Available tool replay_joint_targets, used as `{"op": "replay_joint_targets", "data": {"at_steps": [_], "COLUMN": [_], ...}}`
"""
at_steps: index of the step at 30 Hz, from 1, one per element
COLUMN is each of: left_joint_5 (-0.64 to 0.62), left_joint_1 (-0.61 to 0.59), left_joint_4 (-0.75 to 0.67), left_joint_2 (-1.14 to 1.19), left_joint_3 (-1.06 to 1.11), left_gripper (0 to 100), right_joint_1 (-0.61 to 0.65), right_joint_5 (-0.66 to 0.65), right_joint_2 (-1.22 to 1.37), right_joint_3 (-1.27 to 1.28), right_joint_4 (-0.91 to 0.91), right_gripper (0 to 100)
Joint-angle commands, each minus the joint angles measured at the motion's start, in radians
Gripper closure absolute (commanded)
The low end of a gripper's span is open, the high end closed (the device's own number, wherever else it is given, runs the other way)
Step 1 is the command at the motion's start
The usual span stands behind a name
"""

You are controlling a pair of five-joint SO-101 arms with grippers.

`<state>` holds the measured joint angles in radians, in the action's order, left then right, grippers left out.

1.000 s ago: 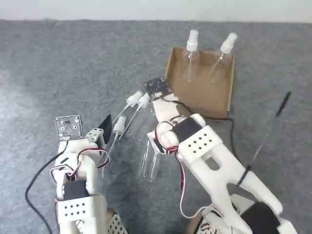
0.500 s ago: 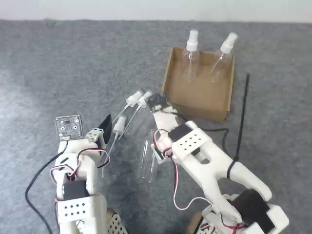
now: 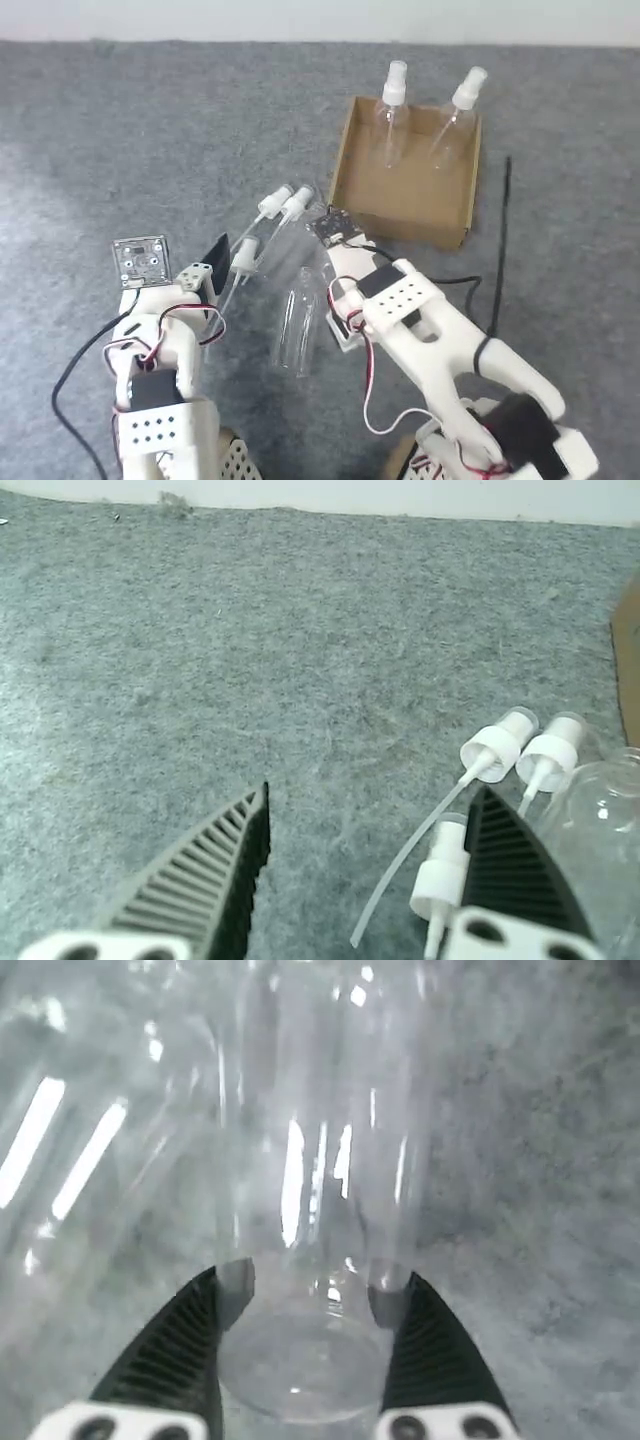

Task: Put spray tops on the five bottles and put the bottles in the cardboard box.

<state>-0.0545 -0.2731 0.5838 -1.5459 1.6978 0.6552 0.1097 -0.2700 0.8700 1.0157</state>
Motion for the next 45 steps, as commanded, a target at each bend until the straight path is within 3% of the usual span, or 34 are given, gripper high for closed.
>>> {"op": "replay_joint_targets", "data": {"at_steps": [1,4,7,16,18,21,25,31,36,42,45], "left_joint_5": [0.009,0.009,0.009,0.009,0.009,0.009,0.009,0.009,0.009,0.009,0.009], "left_joint_1": [0.005,0.006,0.006,0.006,0.006,0.006,0.006,0.005,0.003,0.003,0.005], "left_joint_4": [-0.023,-0.023,-0.023,-0.023,-0.023,-0.023,-0.023,-0.023,-0.023,-0.023,-0.023], "left_joint_2": [0.0,0.0,0.0,0.0,0.0,0.0,0.0,0.0,0.0,0.0,0.0], "left_joint_3": [-0.007,-0.007,-0.007,-0.007,-0.007,-0.007,-0.007,-0.007,-0.007,-0.007,-0.007], "left_gripper": [70,70,70,70,70,70,70,70,70,70,70], "right_joint_1": [-0.018,-0.087,-0.24,-0.905,-1.066,-1.225,-1.259,-1.257,-1.26,-1.26,-1.26], "right_joint_5": [-0.157,-0.233,-0.319,-0.775,-0.861,-0.873,-0.872,-0.669,-0.631,-0.635,-0.635], "right_joint_2": [-0.139,-0.232,-0.343,-0.634,-0.659,-0.665,-0.659,-0.61,-0.567,-0.567,-0.567], "right_joint_3": [0.005,0.006,0.006,0.008,0.018,0.112,0.327,0.446,0.451,0.454,0.448], "right_joint_4": [0.194,0.302,0.354,0.601,0.556,0.377,0.045,-0.291,-0.297,-0.183,-0.185], "right_gripper": [99.2,99.2,99.2,99.2,99.2,99.2,99.2,99.2,96.1,67.6,60.4]}}
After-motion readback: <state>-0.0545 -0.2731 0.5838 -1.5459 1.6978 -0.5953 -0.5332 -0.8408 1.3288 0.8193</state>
